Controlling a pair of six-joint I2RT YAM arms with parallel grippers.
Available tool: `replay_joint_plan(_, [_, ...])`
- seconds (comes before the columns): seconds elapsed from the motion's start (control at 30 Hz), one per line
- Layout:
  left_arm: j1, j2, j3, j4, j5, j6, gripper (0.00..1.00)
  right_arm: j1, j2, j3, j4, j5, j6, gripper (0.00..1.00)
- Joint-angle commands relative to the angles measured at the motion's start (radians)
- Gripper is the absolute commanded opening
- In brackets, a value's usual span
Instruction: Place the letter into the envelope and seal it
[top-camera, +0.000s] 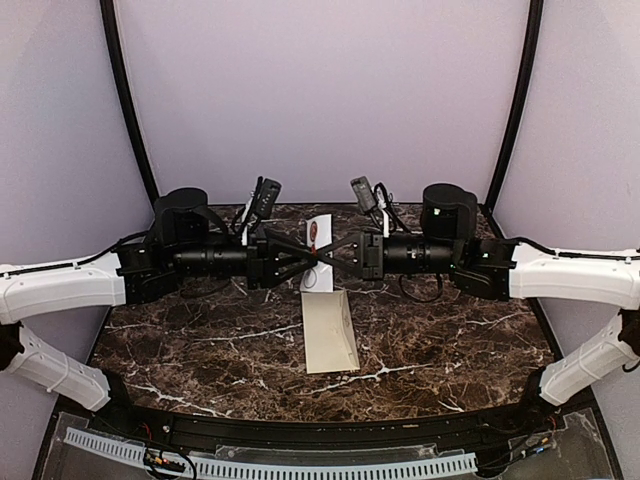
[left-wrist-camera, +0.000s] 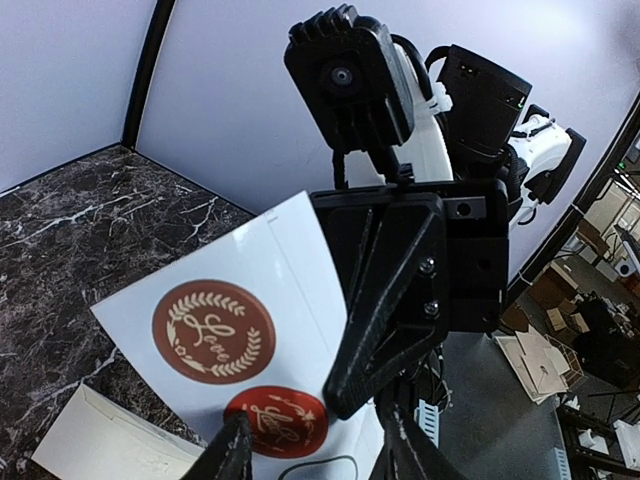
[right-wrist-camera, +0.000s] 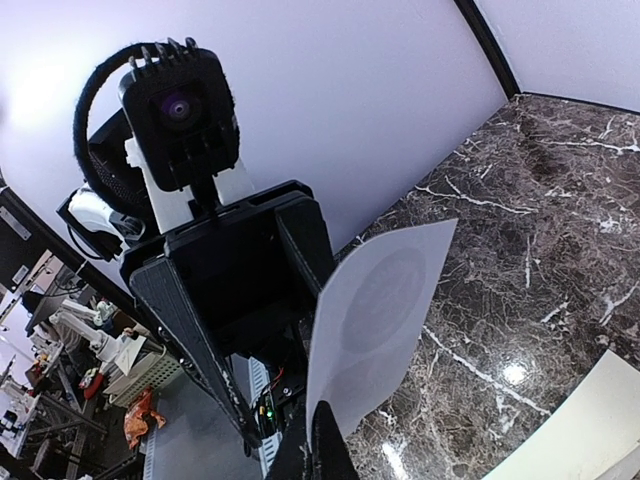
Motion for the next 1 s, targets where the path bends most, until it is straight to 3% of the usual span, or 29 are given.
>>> replay_joint_plan(0.0, [-0.006,0.006,0.033,-0.015,0.007,0.027,0.43,-0.012,0.005,0.019,0.067,-0.035,0.031,0.0])
replay_joint_plan(0.87, [-0.013,0.023,0.051,-0.03,-0.005,0.056,0.17,-0.019,0.033,0.025,0.087,-0.112,0.049,0.0])
replay_joint_plan(0.97, [-0.013,0.028,0.053,-0.028,-0.004,0.057,0.1,-0.02,0.037,0.028,0.086,-0.123,0.047,0.0])
